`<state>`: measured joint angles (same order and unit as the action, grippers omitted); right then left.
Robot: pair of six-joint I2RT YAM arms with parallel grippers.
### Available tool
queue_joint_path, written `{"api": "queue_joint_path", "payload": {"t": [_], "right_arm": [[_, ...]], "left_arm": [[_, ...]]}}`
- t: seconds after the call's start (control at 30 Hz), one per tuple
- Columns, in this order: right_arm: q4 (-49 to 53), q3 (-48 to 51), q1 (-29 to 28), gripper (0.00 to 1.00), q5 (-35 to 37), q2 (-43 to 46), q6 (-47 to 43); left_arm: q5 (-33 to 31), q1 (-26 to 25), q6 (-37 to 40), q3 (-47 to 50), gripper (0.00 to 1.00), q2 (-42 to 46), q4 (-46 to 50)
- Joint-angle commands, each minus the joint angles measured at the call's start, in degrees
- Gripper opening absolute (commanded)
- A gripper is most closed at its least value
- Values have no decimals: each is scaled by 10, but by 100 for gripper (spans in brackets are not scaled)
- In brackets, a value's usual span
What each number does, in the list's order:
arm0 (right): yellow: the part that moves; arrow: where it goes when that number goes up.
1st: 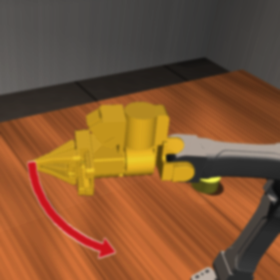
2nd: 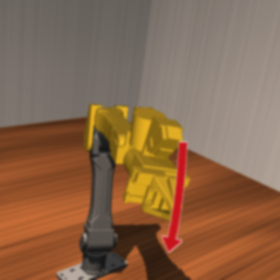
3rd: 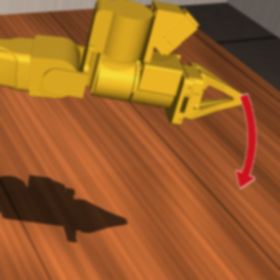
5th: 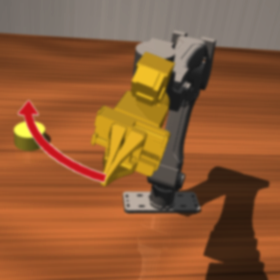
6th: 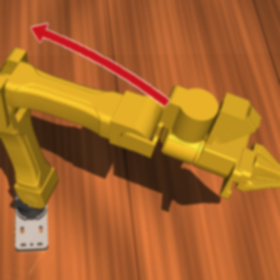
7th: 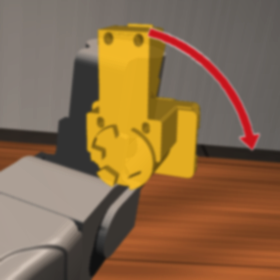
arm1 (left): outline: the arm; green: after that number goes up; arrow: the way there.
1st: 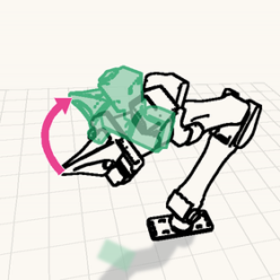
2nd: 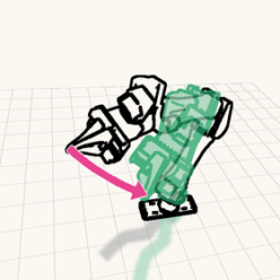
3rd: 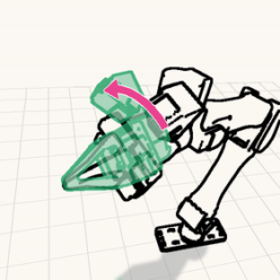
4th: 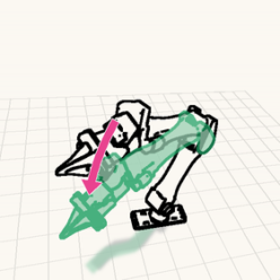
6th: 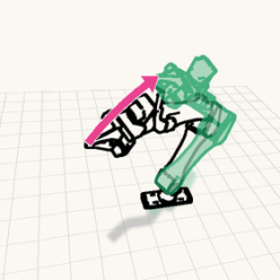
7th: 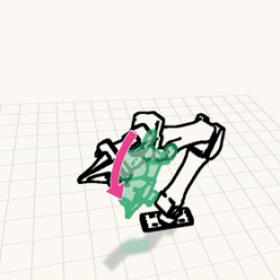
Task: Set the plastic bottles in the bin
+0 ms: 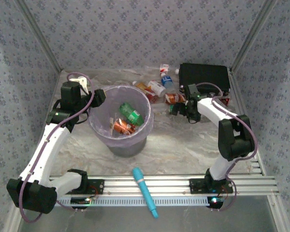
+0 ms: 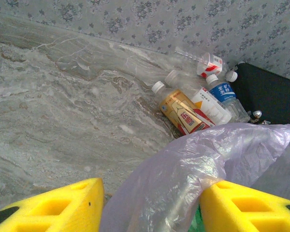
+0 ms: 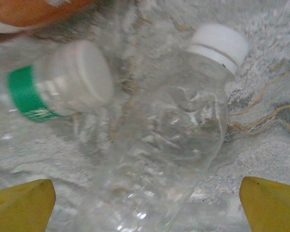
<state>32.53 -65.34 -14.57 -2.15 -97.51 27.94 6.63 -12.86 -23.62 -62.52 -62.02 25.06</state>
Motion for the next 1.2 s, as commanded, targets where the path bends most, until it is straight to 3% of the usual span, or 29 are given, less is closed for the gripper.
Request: {"api": "queue_joint_path", "payload": {"t": [0.0, 0.5, 0.77, 1.03, 1.17], "right_arm": [[-46, 14, 5, 98, -10, -16, 26], [-75, 45, 7, 79, 9, -43, 31], [-55, 46, 15, 68, 17, -15, 14], [-29, 34, 36, 52, 12, 19, -11], [10, 1, 44, 51, 4, 47, -38]], "left_arm": [[-2, 3, 0, 8, 55, -5, 19], [-4, 3, 3, 2, 54, -6, 24], [-6, 3, 5, 5, 54, -2, 26], [-8, 3, 9, 7, 55, 10, 37], [-8, 3, 12, 5, 55, 10, 41]]}}
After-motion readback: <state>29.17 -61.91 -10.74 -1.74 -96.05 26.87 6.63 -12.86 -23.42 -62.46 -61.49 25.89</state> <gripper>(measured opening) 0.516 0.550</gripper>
